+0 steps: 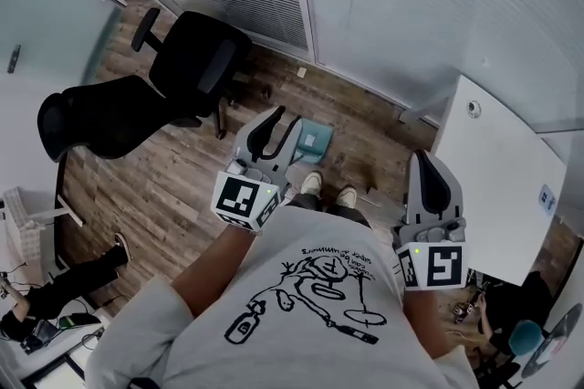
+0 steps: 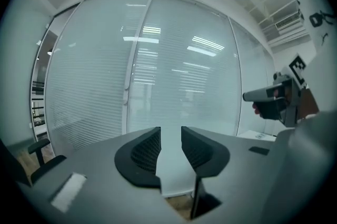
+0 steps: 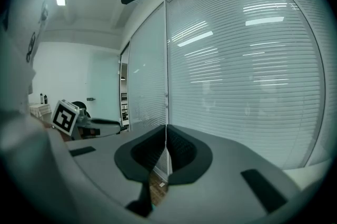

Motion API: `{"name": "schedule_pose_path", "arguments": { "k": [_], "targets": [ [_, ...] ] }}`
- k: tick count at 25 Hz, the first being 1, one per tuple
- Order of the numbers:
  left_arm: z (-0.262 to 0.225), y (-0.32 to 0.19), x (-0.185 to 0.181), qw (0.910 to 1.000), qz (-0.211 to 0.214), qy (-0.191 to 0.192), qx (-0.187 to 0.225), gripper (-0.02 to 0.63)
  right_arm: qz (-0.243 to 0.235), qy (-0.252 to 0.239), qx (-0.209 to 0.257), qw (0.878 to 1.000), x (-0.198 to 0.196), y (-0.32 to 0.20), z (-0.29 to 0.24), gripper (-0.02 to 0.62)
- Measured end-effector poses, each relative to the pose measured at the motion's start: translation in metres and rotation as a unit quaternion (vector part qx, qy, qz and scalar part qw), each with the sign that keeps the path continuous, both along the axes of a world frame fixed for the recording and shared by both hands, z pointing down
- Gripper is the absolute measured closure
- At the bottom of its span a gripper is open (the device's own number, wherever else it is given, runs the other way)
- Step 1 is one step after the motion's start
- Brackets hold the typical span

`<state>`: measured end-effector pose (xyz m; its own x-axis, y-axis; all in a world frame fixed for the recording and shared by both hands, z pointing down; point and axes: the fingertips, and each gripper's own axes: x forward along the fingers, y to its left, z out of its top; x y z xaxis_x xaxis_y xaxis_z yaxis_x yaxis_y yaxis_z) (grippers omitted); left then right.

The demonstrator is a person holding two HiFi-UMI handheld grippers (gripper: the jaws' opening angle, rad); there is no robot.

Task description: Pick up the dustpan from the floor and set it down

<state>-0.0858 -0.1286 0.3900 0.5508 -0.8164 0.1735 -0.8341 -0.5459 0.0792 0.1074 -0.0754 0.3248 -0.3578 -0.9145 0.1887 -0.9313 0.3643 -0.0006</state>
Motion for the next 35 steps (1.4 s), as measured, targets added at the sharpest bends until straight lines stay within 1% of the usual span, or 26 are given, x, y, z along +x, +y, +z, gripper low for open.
{"name": "schedule_pose_path", "arguments": {
  "k": [2, 6, 8, 13, 20, 26, 35],
  "targets": [
    [-0.026, 0.000, 0.006, 0.9997, 0.005, 0.012, 0.021, 0.499, 0.000, 0.003, 0.003, 1.000, 0.002, 0.000, -0.004, 0.589],
    [-0.067, 0.005, 0.021, 0.9976, 0.025, 0.021, 0.061, 0.535, -0.002, 0.006, 0.010, 1.000, 0.007, 0.001, -0.014, 0.589],
    [-0.077, 0.007, 0.030, 0.9967, 0.036, 0.024, 0.069, 0.558, -0.003, 0.003, 0.013, 1.000, 0.010, 0.000, -0.017, 0.589],
    [-0.098, 0.007, 0.042, 0.9946, 0.051, 0.017, 0.089, 0.583, -0.007, 0.006, 0.020, 1.000, 0.013, -0.003, -0.027, 0.589],
    [-0.101, 0.008, 0.051, 0.9943, 0.062, 0.020, 0.085, 0.592, -0.010, 0.018, 0.024, 0.999, 0.016, -0.005, -0.032, 0.589],
    [-0.096, 0.004, 0.055, 0.9950, 0.067, 0.023, 0.069, 0.594, -0.013, 0.021, 0.023, 0.999, 0.017, -0.008, -0.032, 0.589],
    [-0.094, 0.004, 0.058, 0.9945, 0.073, 0.020, 0.072, 0.594, -0.013, 0.022, 0.021, 0.999, 0.017, -0.010, -0.029, 0.589]
  ]
}}
